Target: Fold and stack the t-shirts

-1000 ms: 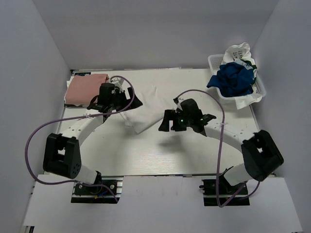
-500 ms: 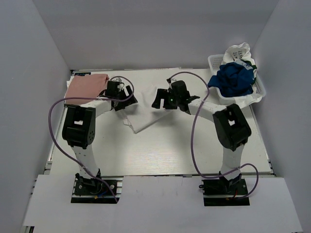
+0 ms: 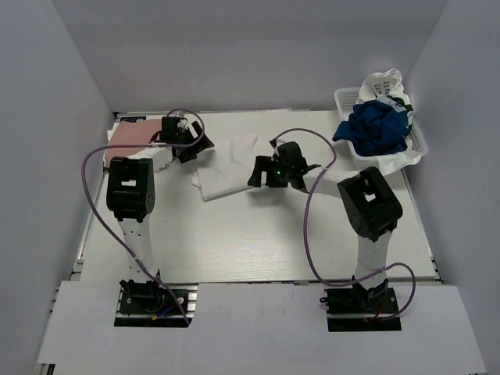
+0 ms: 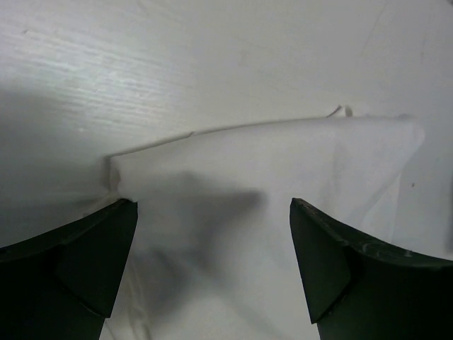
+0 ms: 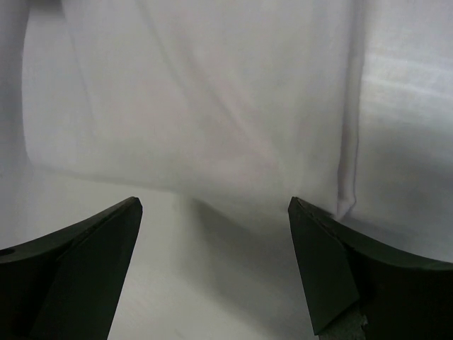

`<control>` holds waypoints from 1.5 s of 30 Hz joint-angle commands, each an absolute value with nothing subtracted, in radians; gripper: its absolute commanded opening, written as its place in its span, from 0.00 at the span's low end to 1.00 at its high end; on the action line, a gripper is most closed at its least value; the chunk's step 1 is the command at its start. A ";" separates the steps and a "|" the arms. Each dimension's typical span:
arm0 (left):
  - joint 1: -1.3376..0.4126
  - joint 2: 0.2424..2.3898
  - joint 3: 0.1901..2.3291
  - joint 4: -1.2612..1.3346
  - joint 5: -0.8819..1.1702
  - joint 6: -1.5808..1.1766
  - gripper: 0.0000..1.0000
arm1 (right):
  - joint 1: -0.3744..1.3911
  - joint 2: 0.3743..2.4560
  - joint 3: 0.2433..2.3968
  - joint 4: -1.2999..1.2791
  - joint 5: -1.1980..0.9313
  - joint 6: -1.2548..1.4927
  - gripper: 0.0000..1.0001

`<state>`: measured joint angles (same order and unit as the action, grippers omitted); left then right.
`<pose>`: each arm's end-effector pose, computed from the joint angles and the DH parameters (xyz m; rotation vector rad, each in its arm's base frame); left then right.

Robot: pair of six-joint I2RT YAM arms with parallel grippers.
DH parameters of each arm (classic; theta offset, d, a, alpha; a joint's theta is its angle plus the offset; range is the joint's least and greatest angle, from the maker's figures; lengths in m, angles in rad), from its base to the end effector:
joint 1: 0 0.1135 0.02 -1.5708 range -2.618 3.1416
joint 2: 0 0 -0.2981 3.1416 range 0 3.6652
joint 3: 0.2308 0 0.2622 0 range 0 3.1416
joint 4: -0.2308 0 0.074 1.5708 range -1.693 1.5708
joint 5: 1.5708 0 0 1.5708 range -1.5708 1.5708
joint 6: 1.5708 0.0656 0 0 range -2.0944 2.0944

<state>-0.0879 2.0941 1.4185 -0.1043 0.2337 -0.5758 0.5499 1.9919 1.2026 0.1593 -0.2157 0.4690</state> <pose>0.5004 -0.0593 0.1620 -0.4658 2.3584 -0.5930 0.3983 0.2606 0.1653 -0.2194 2.2923 0.7875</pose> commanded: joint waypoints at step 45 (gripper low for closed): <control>-0.228 2.161 1.482 -0.440 0.055 -0.355 0.52 | 0.647 1.437 0.924 -0.052 0.145 0.439 0.90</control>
